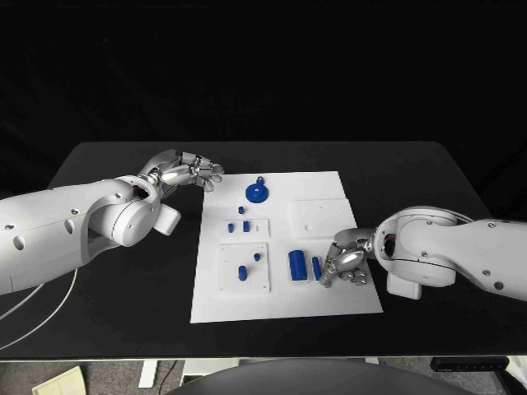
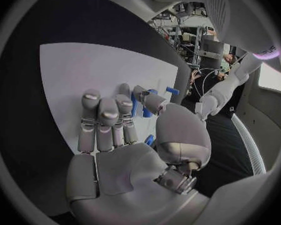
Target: Assemble the parts on the task board
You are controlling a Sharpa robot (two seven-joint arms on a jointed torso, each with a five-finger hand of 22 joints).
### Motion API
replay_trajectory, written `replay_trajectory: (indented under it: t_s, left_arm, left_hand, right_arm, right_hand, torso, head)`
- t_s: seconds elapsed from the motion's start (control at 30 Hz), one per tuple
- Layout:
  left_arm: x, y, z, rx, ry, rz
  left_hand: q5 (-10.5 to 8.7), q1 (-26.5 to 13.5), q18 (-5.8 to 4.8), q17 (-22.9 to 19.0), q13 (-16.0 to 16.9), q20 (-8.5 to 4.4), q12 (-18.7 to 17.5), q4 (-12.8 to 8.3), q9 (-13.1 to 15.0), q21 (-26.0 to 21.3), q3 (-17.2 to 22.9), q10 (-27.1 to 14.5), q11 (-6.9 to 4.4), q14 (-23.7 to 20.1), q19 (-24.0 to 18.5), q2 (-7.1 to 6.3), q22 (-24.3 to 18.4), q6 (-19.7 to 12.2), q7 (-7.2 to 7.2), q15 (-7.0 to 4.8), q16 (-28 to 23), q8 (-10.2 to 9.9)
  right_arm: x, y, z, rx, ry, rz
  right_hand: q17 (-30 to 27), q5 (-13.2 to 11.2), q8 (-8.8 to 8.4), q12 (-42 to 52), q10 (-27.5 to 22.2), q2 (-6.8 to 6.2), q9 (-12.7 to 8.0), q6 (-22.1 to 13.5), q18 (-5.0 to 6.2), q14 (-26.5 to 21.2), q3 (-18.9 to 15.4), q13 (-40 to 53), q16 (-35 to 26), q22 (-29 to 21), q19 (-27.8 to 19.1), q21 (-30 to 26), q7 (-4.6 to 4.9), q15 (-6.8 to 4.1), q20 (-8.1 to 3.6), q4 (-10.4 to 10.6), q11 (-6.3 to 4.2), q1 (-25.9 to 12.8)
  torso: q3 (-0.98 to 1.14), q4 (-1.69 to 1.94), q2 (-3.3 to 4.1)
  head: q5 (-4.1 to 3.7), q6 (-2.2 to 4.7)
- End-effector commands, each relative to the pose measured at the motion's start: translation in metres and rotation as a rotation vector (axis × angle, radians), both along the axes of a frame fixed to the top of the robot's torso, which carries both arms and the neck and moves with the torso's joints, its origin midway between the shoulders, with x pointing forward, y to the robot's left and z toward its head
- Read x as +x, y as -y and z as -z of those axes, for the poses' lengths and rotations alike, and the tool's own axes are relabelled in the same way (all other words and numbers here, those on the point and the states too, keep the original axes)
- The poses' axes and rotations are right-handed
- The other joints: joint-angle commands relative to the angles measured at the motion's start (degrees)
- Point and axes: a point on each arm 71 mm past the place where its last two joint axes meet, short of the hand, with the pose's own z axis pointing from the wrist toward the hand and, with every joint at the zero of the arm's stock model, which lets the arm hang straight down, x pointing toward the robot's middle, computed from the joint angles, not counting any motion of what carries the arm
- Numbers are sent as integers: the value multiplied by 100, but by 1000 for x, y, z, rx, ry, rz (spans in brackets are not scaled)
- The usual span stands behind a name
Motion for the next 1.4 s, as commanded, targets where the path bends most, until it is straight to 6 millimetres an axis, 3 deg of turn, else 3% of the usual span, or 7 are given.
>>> replay_trajectory:
  t_s: [0.03,0.1,0.8,1.07,1.13,1.23,1.4]
  left_arm:
    - [0,2,-1,-3,2,15]
    - [0,2,-1,-3,2,14]
    - [0,1,0,0,-1,15]
    - [0,1,0,0,0,14]
    - [0,1,0,0,0,14]
    - [1,1,0,0,0,14]
    - [1,1,0,1,0,13]
  left_hand:
    - [24,3,-87,7,5,-48,-23,44,-10,-33,5,-38,-15,46,18,49,11,-33,-9,6,-19,33]
    - [24,3,-87,8,5,-48,-23,44,-10,-33,5,-39,-14,46,18,48,11,-33,-9,6,-19,33]
    - [26,7,-87,14,5,-49,-24,44,-12,-37,5,-40,-15,46,19,47,15,-35,-9,6,-24,34]
    - [27,9,-87,16,6,-49,-24,45,-13,-38,6,-40,-14,46,19,48,17,-36,-9,6,-25,34]
    - [27,9,-86,16,6,-49,-24,45,-13,-39,6,-40,-15,46,19,48,17,-37,-9,6,-26,34]
    - [27,11,-86,17,6,-49,-24,45,-13,-39,7,-40,-15,46,19,49,18,-37,-9,6,-26,35]
    - [29,12,-86,18,6,-49,-24,45,-14,-40,8,-40,-15,46,20,50,19,-37,-9,6,-27,35]
  right_arm:
    - [0,1,3,-29,-1,1]
    - [0,1,3,-31,0,5]
    - [-1,4,4,-5,-31,-14]
    - [0,6,3,33,-21,-5]
    - [0,7,3,36,-19,-1]
    - [0,10,2,40,-14,4]
    - [1,15,1,44,-7,14]
  right_hand:
    - [9,-7,-9,-15,44,-117,-20,35,200,-17,3,7,-19,96,42,41,20,-35,19,-23,-18,-48]
    - [8,-6,-4,-13,47,-183,-18,36,200,-14,-59,8,-18,97,49,50,21,-34,26,-28,-18,-114]
    - [2,-4,7,-21,42,-414,-12,13,200,-13,-306,9,-21,86,46,58,16,-41,19,-119,-23,-227]
    - [-9,44,-47,-51,-42,-854,-42,-112,200,-45,-658,11,-56,77,3,35,58,-15,32,-396,23,-174]
    - [-8,41,-65,-52,-70,-907,-47,-157,200,-59,-805,18,-64,75,-12,26,72,-7,39,-420,33,-235]
    - [4,132,-58,-34,-121,-730,-35,-189,200,-88,-1262,40,-73,65,-56,-6,76,-1,33,-655,34,-223]
    - [6,140,-55,-32,-124,-695,-37,-189,200,-88,-1354,38,-78,59,-56,-18,75,-6,30,-709,33,-207]
  torso:
    - [2,2,0]
    - [2,2,0]
    - [1,-4,0]
    - [1,0,0]
    - [1,-1,1]
    - [2,0,0]
    - [2,0,1]
  head:
    - [8,-5]
    - [8,-5]
    - [12,-5]
    - [6,2]
    - [5,5]
    - [2,8]
    - [-3,9]
